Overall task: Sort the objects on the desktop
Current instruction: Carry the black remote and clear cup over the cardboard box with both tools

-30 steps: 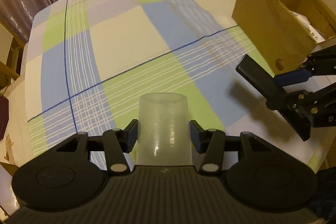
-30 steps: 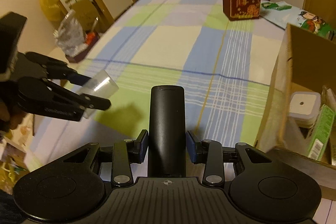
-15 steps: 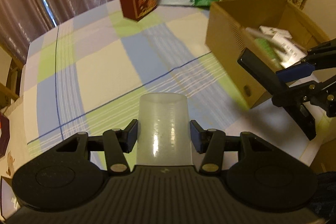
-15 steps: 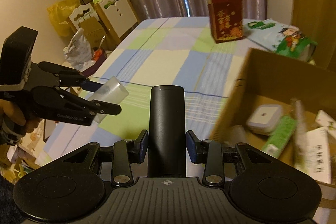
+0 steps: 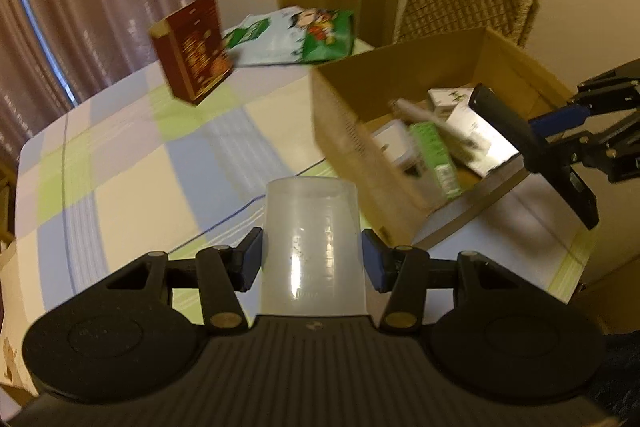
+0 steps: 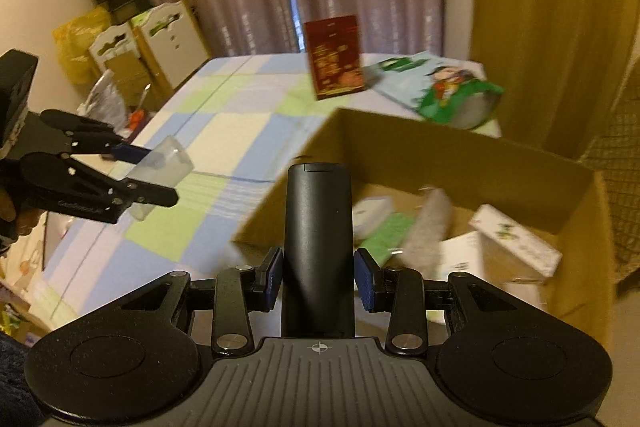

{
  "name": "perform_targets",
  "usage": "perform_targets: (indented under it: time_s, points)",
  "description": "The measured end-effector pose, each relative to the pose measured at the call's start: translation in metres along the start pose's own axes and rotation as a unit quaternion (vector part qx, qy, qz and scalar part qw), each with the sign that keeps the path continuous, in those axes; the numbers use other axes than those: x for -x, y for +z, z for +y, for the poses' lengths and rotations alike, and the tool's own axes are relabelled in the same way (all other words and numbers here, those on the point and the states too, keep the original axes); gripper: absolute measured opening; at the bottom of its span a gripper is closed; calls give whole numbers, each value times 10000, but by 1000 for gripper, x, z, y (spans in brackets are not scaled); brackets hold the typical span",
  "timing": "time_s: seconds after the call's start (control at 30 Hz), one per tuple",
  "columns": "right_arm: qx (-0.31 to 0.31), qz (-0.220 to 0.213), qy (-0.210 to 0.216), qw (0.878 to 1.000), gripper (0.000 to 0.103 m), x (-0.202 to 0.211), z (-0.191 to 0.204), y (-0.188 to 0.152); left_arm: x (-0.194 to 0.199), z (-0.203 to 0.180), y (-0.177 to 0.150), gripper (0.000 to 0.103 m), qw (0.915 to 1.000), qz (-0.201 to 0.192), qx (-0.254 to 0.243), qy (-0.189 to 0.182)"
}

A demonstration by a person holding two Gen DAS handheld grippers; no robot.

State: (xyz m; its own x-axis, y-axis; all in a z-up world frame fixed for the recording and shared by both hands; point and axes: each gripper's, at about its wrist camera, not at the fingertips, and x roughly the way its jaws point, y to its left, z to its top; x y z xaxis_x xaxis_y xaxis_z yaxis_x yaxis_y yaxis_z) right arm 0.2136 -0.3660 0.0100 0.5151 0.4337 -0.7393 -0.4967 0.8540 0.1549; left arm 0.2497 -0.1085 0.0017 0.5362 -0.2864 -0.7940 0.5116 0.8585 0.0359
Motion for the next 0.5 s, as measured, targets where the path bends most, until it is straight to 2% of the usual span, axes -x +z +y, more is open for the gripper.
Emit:
perform_targets:
  time_s: [0.23,0.5]
  points:
    - [135,-149,-252,9995,37,21,-43,12,-14,-29,40,47,9993,-215,-270,-122]
    - [877,-18,-337,9956,37,16,-92,35,-36,-62,90,47,9968,-430,-597,-306]
